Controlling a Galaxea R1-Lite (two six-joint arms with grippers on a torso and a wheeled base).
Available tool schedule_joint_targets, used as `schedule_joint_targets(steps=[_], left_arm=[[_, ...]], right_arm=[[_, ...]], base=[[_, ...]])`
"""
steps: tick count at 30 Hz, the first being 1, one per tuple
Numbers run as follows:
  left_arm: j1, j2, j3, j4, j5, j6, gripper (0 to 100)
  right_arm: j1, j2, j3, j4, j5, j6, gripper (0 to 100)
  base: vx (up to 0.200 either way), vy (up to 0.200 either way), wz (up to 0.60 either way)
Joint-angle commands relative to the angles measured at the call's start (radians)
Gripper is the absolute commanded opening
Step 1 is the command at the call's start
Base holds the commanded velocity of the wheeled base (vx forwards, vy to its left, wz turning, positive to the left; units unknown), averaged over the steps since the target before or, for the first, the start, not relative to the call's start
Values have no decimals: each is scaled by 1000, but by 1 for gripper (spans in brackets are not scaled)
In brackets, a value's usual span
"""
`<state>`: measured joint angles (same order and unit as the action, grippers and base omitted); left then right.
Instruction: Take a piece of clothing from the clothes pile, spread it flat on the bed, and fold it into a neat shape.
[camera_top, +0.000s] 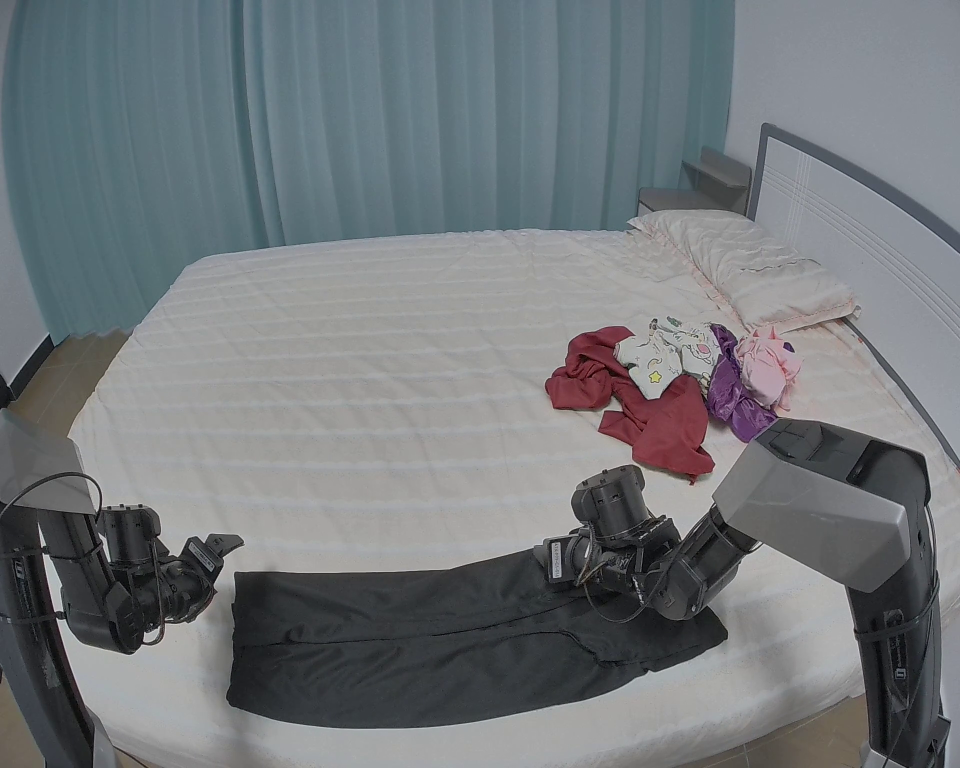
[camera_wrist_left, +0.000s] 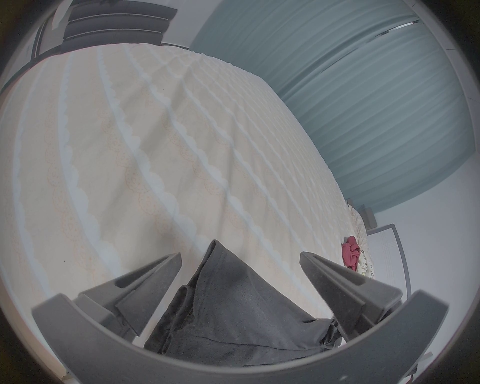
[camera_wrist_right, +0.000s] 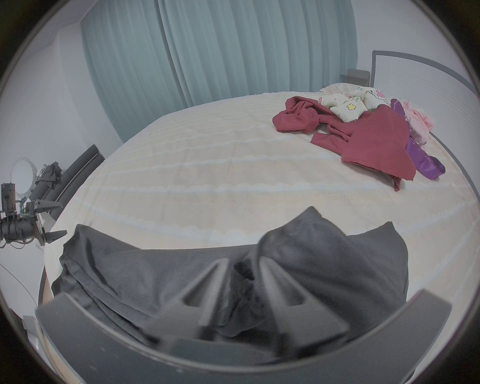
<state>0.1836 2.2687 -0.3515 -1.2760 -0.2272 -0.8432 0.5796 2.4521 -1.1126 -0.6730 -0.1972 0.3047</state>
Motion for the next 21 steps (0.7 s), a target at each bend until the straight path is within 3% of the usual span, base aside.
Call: schedule_joint_targets(steps=[1,8,16,21], left_arm=[[0,2,0,0,0,0,100],[0,3,0,0,0,3,100],[0,3,0,0,0,12,100],[0,3,-1,0,0,12,100]], right_arm=[[-3,-16,0,-20,-1,1,100],[-101,-15,-6,-54,10,-2,100],[-204,-12,48,-60,199,-12,100],[-233,-7,48,-54,242,-12,100]], base=[[0,0,0],[0,0,0],[0,0,0],[0,0,0]])
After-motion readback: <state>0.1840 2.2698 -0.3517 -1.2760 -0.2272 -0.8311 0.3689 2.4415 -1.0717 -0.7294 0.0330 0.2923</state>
